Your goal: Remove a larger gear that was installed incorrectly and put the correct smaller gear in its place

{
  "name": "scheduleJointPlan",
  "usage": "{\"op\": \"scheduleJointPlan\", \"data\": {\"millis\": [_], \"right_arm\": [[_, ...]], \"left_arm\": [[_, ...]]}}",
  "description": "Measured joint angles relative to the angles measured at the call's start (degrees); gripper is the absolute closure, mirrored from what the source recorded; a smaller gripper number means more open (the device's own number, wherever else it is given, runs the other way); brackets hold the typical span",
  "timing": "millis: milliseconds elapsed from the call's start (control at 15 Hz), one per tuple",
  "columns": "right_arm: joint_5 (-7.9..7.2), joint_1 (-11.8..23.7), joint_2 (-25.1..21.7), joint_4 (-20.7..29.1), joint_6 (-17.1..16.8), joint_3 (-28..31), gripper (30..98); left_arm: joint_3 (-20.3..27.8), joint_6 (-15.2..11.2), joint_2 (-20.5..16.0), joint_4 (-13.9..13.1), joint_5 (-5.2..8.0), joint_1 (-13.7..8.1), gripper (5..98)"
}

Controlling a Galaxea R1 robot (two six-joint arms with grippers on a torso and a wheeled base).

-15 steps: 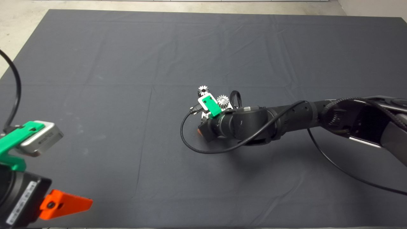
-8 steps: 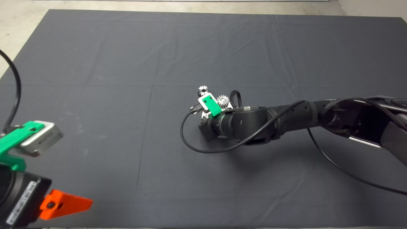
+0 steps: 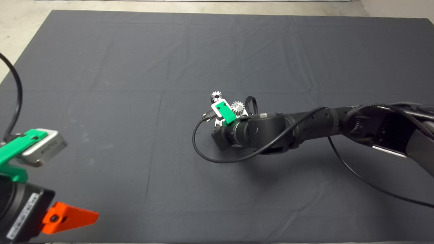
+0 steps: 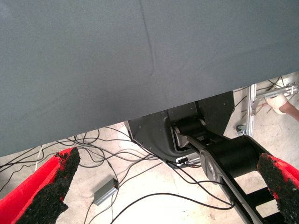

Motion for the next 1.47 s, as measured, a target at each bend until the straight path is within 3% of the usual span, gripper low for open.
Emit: {"op": "scheduleJointPlan", "data": {"millis": [867, 1000, 1267, 1467], "right_arm": [[-0.55, 0.1, -0.1, 0.0, 0.2, 1.1, 80.0], [-1.38, 1.4, -0.2, 0.1, 0.2, 3.4, 80.0], [-0.35, 4.2, 0.0, 0.0, 0.4, 6.0, 80.0], [-1.68, 4.0, -0.2, 0.1, 1.7, 7.5, 80.0]], "left_arm": [[0.0, 0.0, 0.0, 0.0, 0.0, 0.0, 6.0], [0.0, 0.0, 0.0, 0.0, -0.02, 0.0, 6.0], [0.0, 0.0, -0.2, 0.0, 0.0, 0.0, 6.0], [0.1, 0.0, -0.2, 0.0, 0.0, 0.0, 6.0]]}}
